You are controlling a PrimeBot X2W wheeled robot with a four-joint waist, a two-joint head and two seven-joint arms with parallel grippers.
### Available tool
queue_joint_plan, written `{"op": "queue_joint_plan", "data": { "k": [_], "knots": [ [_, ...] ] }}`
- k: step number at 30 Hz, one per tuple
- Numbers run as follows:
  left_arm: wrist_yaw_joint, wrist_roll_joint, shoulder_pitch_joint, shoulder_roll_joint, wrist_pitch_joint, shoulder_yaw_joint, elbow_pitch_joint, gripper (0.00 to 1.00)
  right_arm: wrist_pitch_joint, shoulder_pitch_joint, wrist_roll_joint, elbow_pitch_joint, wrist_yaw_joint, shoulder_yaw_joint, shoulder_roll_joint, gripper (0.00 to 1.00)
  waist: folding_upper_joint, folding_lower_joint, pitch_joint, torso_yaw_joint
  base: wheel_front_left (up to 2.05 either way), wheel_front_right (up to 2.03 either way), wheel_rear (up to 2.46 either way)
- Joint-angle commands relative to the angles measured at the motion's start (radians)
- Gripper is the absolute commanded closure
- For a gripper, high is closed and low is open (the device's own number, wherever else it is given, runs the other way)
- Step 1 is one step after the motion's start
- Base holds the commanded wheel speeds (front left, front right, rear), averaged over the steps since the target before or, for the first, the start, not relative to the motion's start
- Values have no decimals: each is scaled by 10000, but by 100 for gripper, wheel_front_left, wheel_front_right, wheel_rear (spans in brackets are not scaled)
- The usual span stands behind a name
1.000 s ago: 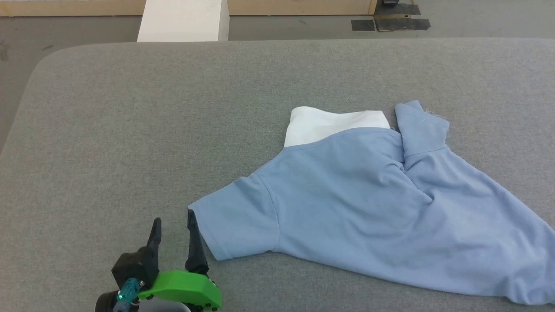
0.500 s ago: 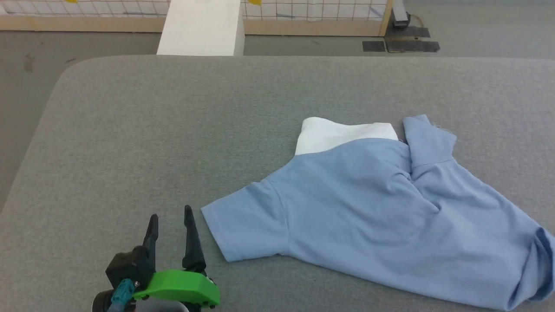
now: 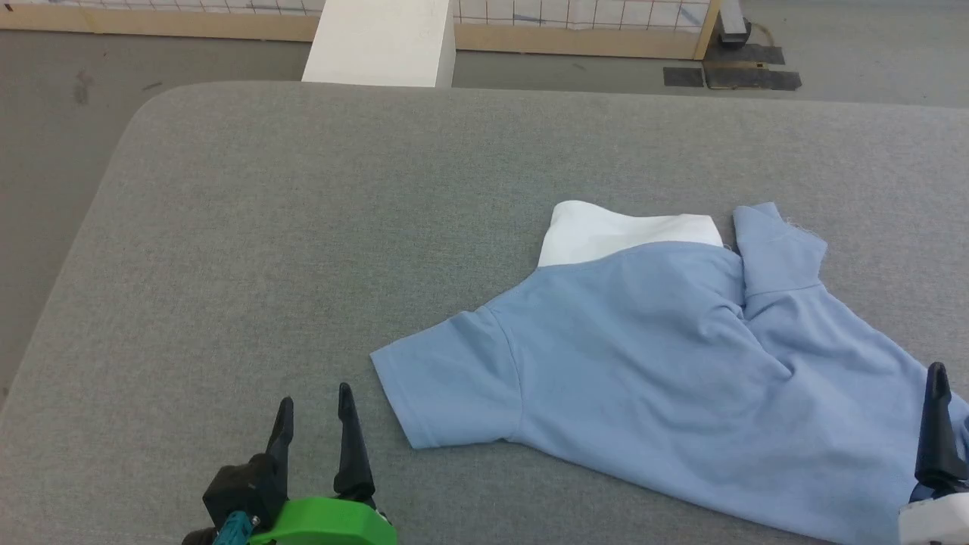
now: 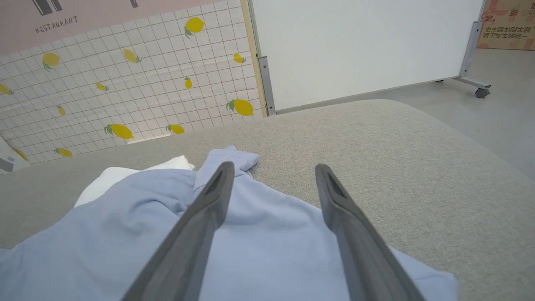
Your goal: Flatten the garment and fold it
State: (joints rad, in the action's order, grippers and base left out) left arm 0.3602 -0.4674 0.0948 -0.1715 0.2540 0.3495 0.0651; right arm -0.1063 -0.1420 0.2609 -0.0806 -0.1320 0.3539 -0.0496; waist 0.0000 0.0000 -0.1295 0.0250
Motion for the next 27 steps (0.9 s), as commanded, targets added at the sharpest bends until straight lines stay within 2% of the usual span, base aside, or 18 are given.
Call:
{"op": "queue_joint_plan", "data": {
  "k": [1, 7, 11, 13, 19, 22, 27],
  "knots": [
    [-96, 92, 25, 23, 72, -59, -53, 0, -50, 185, -128, -33, 13, 26, -7, 0, 0, 0, -65, 39, 0, 0, 0],
    [-138, 229, -160, 93, 75, -140, -4, 0, 866, 848, -653, -243, 13, -125, -7, 0, 0, 0, -401, 92, 0, 0, 0],
    [-135, 296, -306, 196, 76, -85, 19, 0, 2383, 1669, -1025, -218, 13, -266, -7, 0, 0, 0, -729, 158, 0, 0, 0],
    [-146, 330, -399, 252, 76, -30, -2, 0, 3528, 2199, -1128, -21, 13, -355, -108, 0, 0, 0, -914, 218, 0, 0, 0],
    [-217, 445, -726, 366, 77, 110, -108, 0, 6417, 3341, -938, 891, 13, -1072, -1679, 0, 0, 0, -1423, 482, 0, 0, 0],
    [-243, 493, -879, 427, 77, 166, -143, 0, 7373, 3733, -781, 1252, 13, -1491, -2529, 0, 0, 0, -1665, 647, 0, 0, 0],
    [-293, 565, -1116, 540, 77, 282, -230, 0, 8256, 4173, -358, 1827, 13, -2376, -3989, 0, 0, 0, -2068, 989, 0, 0, 0]
  ]
}}
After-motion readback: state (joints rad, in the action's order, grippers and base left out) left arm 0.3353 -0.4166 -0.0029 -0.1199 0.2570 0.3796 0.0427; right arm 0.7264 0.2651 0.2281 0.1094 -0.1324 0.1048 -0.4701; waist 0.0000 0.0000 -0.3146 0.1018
